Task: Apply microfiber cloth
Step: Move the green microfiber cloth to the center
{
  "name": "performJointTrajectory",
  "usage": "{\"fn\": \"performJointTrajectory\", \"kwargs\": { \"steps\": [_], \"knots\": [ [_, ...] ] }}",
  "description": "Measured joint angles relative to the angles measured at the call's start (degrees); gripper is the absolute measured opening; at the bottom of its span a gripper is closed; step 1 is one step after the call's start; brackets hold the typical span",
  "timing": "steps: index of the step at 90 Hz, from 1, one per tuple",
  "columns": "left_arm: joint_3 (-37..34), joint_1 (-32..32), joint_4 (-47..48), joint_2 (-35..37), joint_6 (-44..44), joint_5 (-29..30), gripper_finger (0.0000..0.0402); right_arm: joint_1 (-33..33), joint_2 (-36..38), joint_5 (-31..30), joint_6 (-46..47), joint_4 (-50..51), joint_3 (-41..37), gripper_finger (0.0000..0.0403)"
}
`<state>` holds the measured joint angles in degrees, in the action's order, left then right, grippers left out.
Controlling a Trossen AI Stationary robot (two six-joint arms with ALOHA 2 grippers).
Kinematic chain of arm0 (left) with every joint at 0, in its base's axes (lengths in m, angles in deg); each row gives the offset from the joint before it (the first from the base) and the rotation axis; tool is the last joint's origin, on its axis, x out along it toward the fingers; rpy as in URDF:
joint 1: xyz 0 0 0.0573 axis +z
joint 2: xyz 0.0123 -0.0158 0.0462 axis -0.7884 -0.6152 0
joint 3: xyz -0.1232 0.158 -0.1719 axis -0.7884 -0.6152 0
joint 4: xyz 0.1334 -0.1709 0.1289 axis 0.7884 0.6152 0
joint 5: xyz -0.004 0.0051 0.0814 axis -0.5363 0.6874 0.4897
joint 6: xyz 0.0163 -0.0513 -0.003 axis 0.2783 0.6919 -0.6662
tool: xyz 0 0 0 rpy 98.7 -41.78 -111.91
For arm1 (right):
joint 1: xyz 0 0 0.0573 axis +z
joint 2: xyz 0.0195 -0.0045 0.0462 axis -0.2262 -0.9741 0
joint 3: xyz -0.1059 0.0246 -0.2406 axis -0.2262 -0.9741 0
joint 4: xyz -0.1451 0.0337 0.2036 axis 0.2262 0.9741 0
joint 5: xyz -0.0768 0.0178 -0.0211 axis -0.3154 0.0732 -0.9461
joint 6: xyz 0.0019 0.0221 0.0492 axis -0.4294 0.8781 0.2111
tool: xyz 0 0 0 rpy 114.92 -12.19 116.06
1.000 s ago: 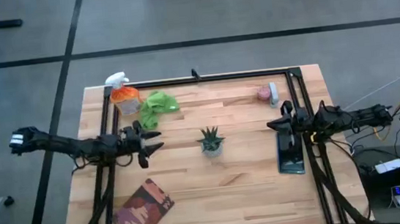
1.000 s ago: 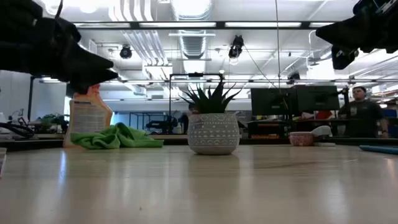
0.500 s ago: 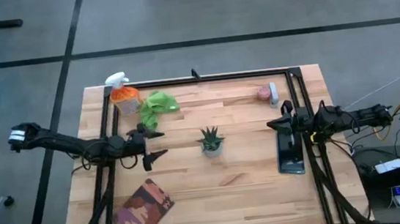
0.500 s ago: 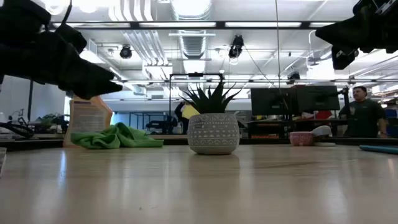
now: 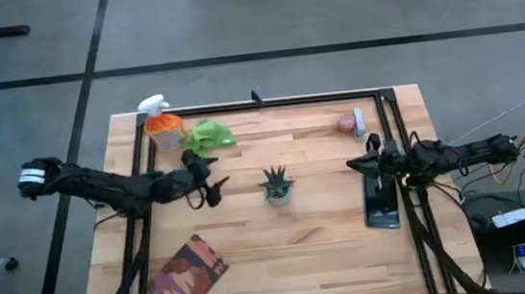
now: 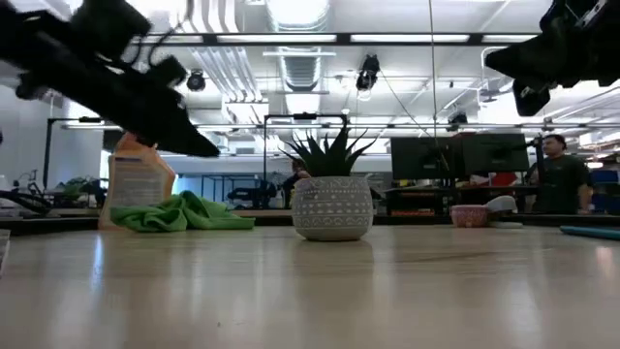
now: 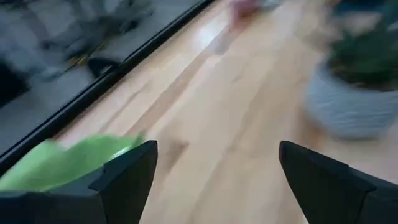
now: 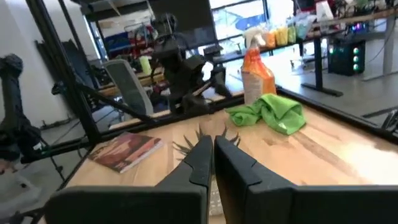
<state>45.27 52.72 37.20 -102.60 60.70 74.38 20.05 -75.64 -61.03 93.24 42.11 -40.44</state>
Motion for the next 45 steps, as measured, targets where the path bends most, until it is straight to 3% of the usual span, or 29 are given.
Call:
{"fn": "performJointTrajectory", "kwargs": {
  "steps": [11, 28, 45],
  "knots": [
    [4.8, 4.1, 8.5, -2.8, 3.3, 2.4, 0.0322, 0.0, -5.4, 0.2, -0.1, -3.8, 0.0, 0.0],
    [11.0, 11.0, 14.3, -7.1, 6.7, -4.8, 0.0322, 0.0, -12.3, 0.2, -0.1, -9.0, 0.0, 0.0],
    [15.2, 16.7, 18.0, -13.8, 8.3, -5.2, 0.0322, 0.0, -16.6, 0.2, -0.2, -14.4, 0.0, 0.0]
  ]
}}
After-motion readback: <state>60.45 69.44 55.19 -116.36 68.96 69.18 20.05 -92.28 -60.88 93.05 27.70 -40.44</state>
